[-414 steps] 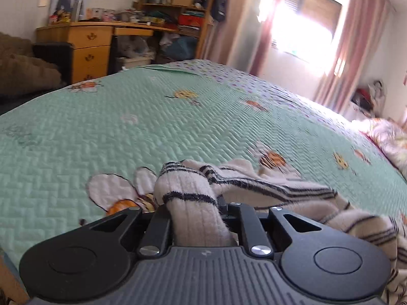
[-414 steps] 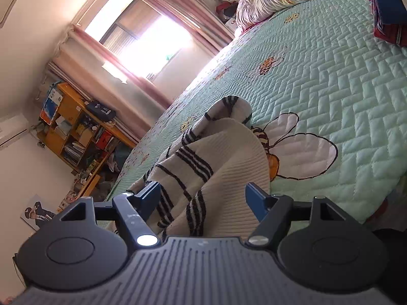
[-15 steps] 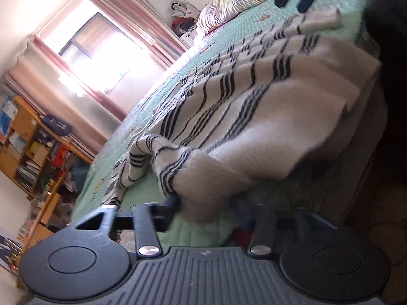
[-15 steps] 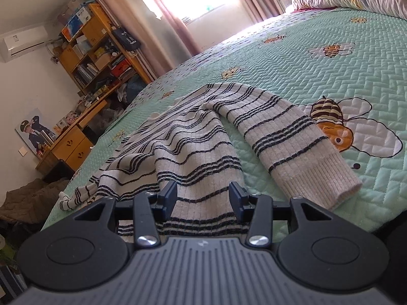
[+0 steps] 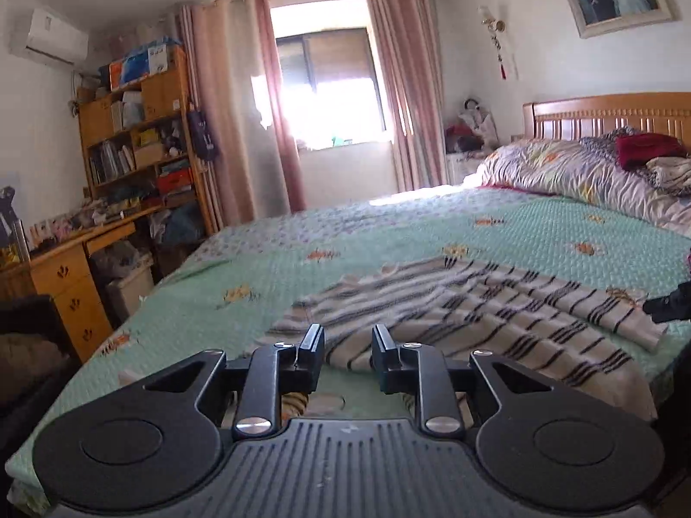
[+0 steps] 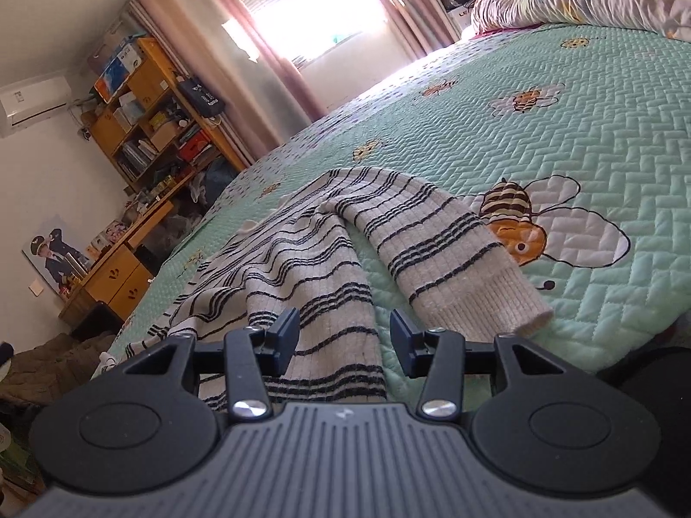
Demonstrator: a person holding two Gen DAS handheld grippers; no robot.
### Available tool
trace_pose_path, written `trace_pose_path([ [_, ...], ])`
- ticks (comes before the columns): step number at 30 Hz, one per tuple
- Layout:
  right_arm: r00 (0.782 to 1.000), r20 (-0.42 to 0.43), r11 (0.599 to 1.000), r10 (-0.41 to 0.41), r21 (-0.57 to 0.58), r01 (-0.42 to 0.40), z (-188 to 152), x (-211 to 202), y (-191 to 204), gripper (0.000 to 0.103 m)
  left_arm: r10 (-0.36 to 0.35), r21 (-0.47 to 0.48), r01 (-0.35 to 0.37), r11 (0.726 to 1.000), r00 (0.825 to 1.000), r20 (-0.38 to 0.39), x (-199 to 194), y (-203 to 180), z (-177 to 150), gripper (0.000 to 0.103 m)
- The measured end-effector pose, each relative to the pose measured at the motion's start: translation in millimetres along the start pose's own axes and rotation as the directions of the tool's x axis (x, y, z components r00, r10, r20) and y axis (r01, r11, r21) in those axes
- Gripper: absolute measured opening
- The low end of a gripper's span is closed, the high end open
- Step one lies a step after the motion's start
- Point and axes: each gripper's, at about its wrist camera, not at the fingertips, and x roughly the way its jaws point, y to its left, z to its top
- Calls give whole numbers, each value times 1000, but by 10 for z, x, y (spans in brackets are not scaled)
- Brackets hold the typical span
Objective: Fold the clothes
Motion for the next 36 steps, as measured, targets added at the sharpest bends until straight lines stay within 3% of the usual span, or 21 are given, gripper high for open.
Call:
trace_pose_path([
  [5, 1000, -14, 999, 16, -48, -16, -11, 25, 97, 48, -3, 15, 4, 1000, 997, -73, 345, -190, -161, 45],
  [7, 1000, -6, 996, 14, -84, -15, 30, 9, 136, 49, -6, 27, 8, 1000, 998, -60, 518, -194, -47, 68],
  [9, 1000, 8, 993, 13, -115, -12, 113, 4, 155, 49, 6, 50, -4, 999, 999, -34, 698, -177, 99, 81],
  [11, 1000, 15, 991, 25, -136, -23, 241, 33, 158, 53, 5, 66, -4, 998, 1000, -13, 933, -88, 275, 82],
  [14, 997, 3, 985, 82, -154, -80, 544, 170, 138, 60, -6, 34, 7, 999, 1000, -25, 1465, 111, 581, 93],
  [20, 979, -50, 957, 197, -207, -203, 1371, 949, 108, 61, -60, -73, 48, 996, 985, -163, 2978, 756, 885, 93],
  [24, 964, -138, 943, 225, -219, -251, 1871, 1779, 106, 65, -3, -96, -28, 995, 950, -311, 4087, 1179, 809, 91],
  [28, 950, -232, 953, 209, -171, -252, 2176, 2774, -9, 66, -28, -192, -54, 980, 916, -400, 4843, 1566, 635, 89],
  [31, 938, -281, 959, 204, -135, -249, 2311, 3465, -118, 66, -61, -204, -30, 978, 903, -425, 5154, 1709, 515, 88],
  [36, 895, -374, 945, 243, -116, -305, 2168, 4154, -157, 66, -210, -202, 133, 970, 880, -426, 5381, 1722, 281, 89],
])
